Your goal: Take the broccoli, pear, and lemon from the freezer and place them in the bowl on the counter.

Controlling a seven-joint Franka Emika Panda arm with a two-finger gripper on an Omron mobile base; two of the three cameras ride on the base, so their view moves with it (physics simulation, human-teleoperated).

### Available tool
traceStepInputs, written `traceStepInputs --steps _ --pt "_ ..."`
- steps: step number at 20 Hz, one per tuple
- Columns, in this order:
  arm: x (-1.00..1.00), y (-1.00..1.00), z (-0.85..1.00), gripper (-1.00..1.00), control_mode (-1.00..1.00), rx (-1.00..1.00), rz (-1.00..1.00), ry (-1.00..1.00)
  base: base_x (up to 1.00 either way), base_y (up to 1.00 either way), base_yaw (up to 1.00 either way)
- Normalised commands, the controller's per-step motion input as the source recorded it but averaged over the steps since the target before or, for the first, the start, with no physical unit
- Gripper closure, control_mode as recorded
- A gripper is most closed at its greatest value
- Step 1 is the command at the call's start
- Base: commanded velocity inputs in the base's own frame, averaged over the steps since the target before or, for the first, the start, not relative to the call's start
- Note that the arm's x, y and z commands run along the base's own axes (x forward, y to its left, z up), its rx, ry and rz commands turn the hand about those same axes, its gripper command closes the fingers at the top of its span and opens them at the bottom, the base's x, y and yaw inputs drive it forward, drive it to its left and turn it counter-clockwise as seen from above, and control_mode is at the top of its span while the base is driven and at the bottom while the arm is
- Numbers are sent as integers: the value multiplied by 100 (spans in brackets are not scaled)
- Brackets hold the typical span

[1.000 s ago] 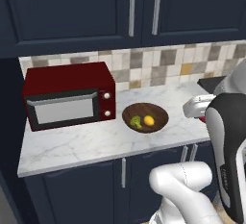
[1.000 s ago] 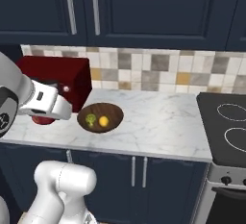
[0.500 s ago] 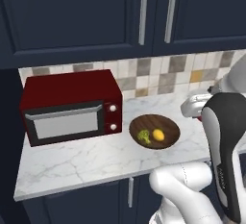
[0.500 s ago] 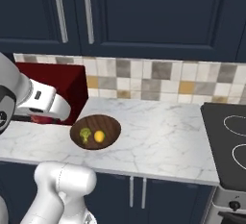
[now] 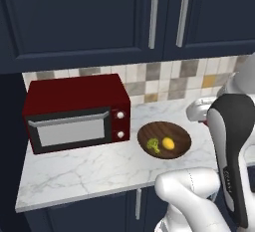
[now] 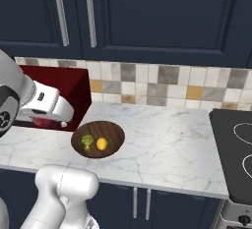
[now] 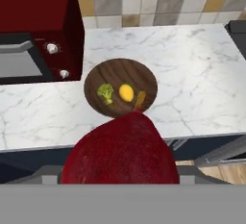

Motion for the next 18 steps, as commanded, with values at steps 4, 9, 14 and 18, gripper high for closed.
traceStepInputs --steps 4,9,14,18 --pt "14 0 -58 100 -100 0 0 29 0 0 0" --pt "24 0 -71 100 -100 0 1 16 0 0 0" --pt "74 0 -75 100 -100 3 4 0 0 0 0" --pt "80 0 -67 100 -100 1 2 0 0 0 0"
